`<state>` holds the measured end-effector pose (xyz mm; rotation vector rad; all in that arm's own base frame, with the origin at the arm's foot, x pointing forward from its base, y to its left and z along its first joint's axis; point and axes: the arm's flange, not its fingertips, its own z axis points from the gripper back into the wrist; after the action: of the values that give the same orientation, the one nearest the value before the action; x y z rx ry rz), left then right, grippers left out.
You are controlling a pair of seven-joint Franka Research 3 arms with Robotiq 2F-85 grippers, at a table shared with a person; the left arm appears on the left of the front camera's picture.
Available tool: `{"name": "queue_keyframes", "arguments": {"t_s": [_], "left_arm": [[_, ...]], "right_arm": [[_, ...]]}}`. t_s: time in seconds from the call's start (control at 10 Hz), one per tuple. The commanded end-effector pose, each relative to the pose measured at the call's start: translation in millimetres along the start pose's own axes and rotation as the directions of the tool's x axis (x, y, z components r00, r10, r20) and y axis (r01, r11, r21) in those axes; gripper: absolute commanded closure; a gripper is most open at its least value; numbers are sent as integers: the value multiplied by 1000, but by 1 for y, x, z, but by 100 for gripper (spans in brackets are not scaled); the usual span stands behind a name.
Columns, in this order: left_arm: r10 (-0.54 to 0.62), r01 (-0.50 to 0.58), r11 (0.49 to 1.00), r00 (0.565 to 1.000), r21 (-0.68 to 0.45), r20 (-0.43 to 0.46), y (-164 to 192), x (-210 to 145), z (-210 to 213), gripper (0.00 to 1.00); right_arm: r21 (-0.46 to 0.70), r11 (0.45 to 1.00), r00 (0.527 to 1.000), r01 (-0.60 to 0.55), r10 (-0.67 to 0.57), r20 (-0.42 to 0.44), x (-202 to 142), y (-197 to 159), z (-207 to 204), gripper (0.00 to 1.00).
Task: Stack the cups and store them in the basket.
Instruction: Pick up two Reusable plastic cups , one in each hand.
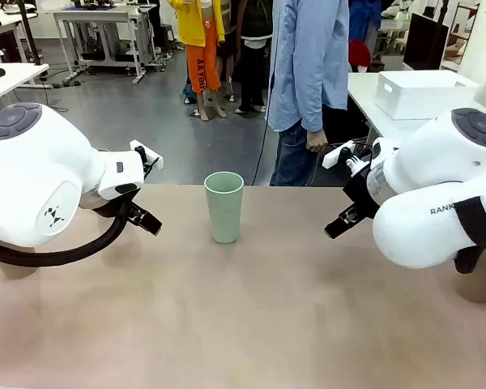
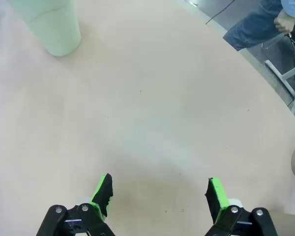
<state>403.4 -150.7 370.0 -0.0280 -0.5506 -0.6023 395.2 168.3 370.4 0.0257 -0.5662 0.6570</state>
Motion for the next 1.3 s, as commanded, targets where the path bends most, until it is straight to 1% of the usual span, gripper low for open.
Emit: {"name": "queue_keyframes", "arguments": {"t_s": [0.0,0.8,0.9,1.0,1.1,1.2], "left_arm": [[0,0,1000,1000,0,0,0,0,0,0],[0,0,1000,1000,0,0,0,0,0,0],[0,0,1000,1000,0,0,0,0,0,0],[1,-1,1000,1000,-17,14,8,14,20,0],[0,1,995,1000,-99,13,19,30,50,0],[-18,21,994,999,-108,29,30,43,79,0]], "right_arm": [[0,1000,1000,0,0,0,0,0,0,0],[0,1000,1000,-1,1,0,0,0,0,0],[-6,1000,1000,-19,19,-7,13,-9,15,0],[-20,1000,1000,-2,2,-2,27,-19,38,0],[-12,1000,1000,10,-9,5,42,-30,67,0],[12,1000,1000,3,-3,20,51,-42,94,0]]}}
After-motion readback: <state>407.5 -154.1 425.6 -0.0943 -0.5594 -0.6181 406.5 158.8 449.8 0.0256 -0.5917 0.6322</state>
